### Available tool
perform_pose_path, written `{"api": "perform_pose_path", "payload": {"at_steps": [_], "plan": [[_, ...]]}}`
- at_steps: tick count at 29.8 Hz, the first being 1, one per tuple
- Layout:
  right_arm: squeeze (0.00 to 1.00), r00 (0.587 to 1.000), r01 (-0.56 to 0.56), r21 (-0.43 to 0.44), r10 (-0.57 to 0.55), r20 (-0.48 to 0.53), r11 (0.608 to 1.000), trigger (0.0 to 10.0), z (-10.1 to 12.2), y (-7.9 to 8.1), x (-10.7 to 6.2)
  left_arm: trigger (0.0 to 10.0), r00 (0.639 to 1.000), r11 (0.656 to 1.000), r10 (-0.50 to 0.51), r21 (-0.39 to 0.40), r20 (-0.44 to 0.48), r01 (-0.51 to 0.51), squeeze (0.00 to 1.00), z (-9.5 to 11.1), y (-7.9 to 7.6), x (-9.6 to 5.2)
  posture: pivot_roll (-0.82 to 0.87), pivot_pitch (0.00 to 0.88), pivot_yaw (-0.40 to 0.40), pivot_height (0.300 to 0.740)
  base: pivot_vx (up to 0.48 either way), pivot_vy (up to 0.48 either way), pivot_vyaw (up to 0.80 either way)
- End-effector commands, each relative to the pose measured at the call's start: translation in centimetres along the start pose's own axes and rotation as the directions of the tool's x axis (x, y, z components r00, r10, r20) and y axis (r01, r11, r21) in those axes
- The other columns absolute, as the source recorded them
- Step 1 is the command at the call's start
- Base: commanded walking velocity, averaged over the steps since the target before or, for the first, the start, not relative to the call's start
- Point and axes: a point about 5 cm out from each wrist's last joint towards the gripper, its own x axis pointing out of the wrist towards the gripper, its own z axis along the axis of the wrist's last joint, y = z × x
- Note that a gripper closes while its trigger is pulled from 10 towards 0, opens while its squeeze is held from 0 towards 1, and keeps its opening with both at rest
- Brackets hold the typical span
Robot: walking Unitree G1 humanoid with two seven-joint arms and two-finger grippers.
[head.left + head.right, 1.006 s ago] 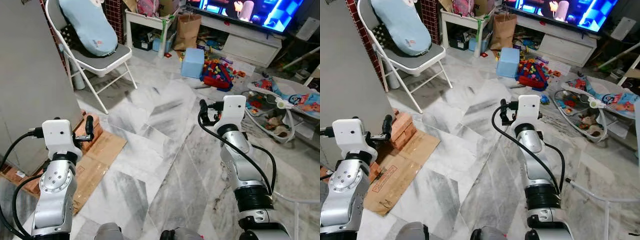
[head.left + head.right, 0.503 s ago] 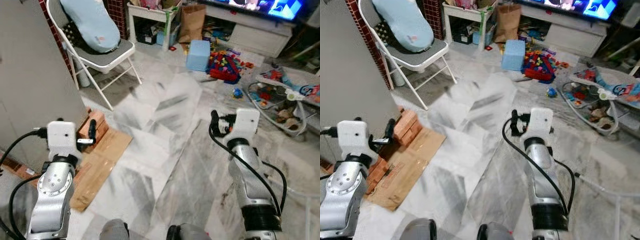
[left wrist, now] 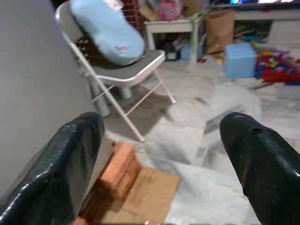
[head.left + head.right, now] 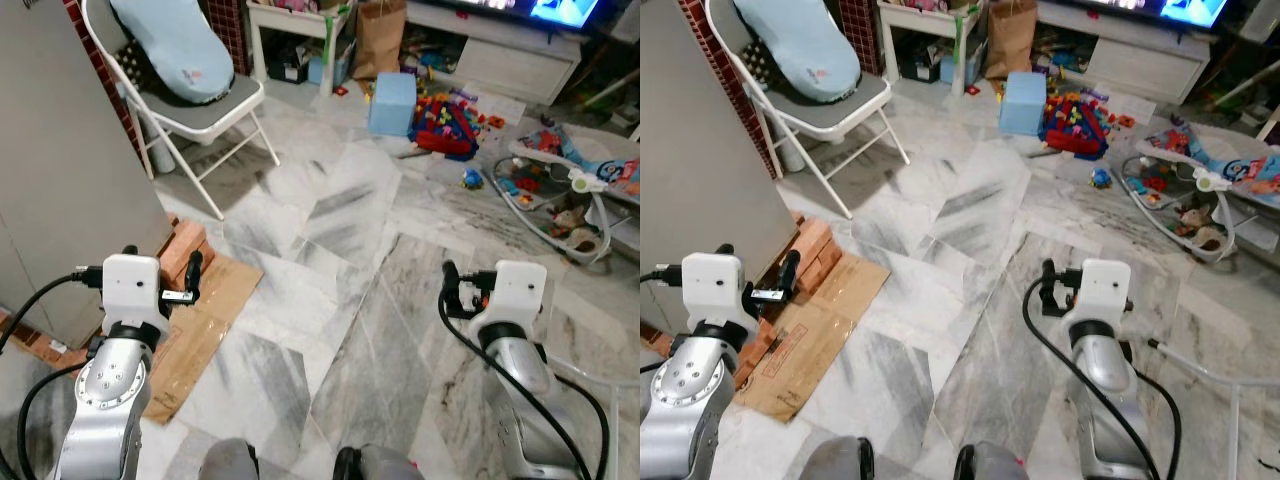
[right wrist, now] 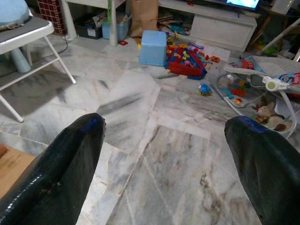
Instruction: Restocking fridge
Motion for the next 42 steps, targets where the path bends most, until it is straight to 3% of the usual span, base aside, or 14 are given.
{"api": "perform_pose_path", "payload": {"at_steps": [1,7,14,42], "plan": [[0.00,1.000,-0.015,-0.006,0.015,0.011,1.000,10.0,0.6,0.4,0.3,10.0,0.999,0.999,-0.029,-0.014,0.029,0.030,0.00,0.5,-0.7,0.1,0.07,0.111,-0.061,0.740,0.000,0.000,-0.80],[0.00,0.998,-0.035,0.002,0.035,0.050,0.999,10.0,2.1,1.2,2.1,10.0,0.999,0.999,-0.027,-0.032,0.041,0.028,0.00,0.7,-1.0,0.6,0.07,0.108,-0.075,0.740,0.226,0.000,-0.80],[0.00,0.997,-0.028,-0.019,0.029,0.072,0.999,10.0,3.2,0.6,3.0,10.0,0.999,0.999,-0.025,-0.047,0.048,0.027,0.00,0.7,-1.2,0.7,0.05,0.119,-0.092,0.740,0.329,0.000,-0.80],[0.00,0.992,0.007,0.005,-0.007,0.124,1.000,10.0,4.8,1.6,5.1,10.0,0.995,0.997,-0.062,-0.045,0.072,0.065,0.00,1.4,-2.2,1.8,0.04,0.151,-0.077,0.740,0.357,0.000,-0.80]]}}
